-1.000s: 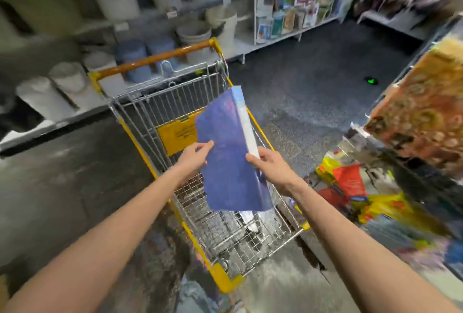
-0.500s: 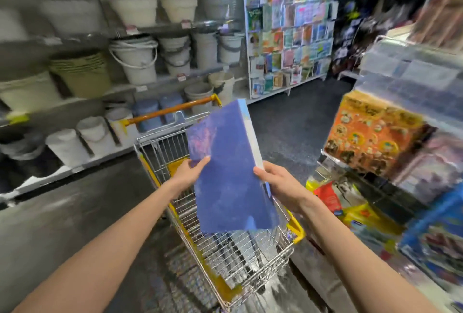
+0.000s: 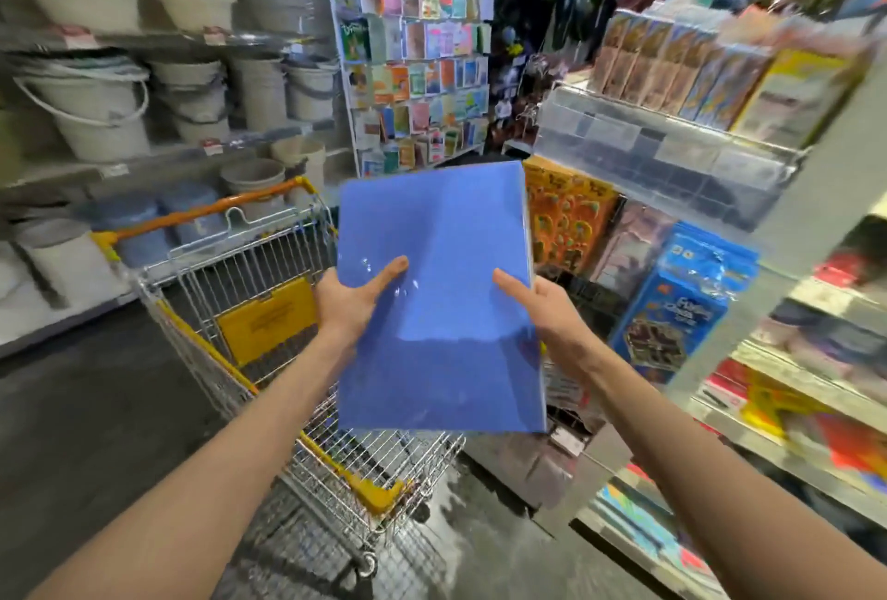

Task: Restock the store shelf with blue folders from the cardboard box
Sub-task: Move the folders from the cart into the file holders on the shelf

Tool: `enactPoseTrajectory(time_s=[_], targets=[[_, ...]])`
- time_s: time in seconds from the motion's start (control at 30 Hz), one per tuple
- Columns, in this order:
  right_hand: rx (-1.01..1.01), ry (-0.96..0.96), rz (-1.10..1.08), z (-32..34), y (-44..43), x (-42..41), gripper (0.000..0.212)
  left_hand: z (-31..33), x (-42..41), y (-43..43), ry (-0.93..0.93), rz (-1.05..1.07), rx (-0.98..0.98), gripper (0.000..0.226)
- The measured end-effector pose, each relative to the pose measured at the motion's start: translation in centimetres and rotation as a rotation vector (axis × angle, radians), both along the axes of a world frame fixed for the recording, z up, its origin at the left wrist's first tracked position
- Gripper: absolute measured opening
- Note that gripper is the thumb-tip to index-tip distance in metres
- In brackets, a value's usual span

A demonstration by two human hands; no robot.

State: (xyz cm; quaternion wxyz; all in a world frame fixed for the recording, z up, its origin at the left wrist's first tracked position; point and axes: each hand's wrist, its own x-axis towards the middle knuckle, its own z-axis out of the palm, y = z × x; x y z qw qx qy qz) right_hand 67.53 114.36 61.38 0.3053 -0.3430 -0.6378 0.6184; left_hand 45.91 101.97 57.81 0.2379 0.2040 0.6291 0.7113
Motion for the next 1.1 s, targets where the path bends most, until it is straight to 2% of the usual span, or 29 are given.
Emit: enactPoseTrajectory(time_s=[0.1, 0.27, 0.33, 0.4, 0.6, 0.73, 0.83, 0.9, 0.97, 1.07, 1.1], targets=[[0.112, 0.048, -0.114, 2.6, -0.1, 5.1, 0.036, 2.8, 4.4, 2.5, 0.043, -0.04, 0.058, 0.056], [0.205, 0.068, -0.275, 8.6, -0.6, 16.5, 0.029, 8.0, 13.3, 7.0, 0.13, -0.192, 0.124, 0.072], [0.261, 0.057, -0.353, 10.9, -0.7, 21.9, 0.027, 10.7, 18.3, 8.9, 0.139, -0.304, 0.216, 0.07], [0.296, 0.062, -0.464, 13.1, -0.8, 28.5, 0.027, 13.4, 24.8, 10.9, 0.16, -0.43, 0.302, 0.067], [0.378, 0.105, -0.677, 17.8, -2.7, 46.1, 0.026, 19.7, 42.7, 15.5, 0.277, -0.555, 0.375, 0.076], [0.499, 0.113, -0.794, 20.4, -4.1, 58.4, 0.025, 23.2, 56.4, 16.1, 0.36, -0.607, 0.429, 0.062], [0.585, 0.131, -0.928, 23.1, -4.0, 66.0, 0.039, 26.3, 64.6, 17.2, 0.396, -0.685, 0.436, 0.053], [0.643, 0.119, -1.014, 25.2, -3.8, 69.9, 0.048, 28.4, 68.6, 18.4, 0.496, -0.73, 0.448, 0.065], [0.718, 0.118, -1.089, 27.3, -3.3, 73.4, 0.048, 30.4, 72.1, 19.4, 0.566, -0.763, 0.475, 0.077], [0.835, 0.087, -1.167, 30.4, -2.7, 76.8, 0.032, 33.1, 76.1, 20.7, 0.731, -0.792, 0.534, 0.075], [0.863, 0.103, -1.182, 31.1, -2.3, 77.6, 0.027, 33.8, 76.9, 21.2, 0.799, -0.786, 0.532, 0.085]])
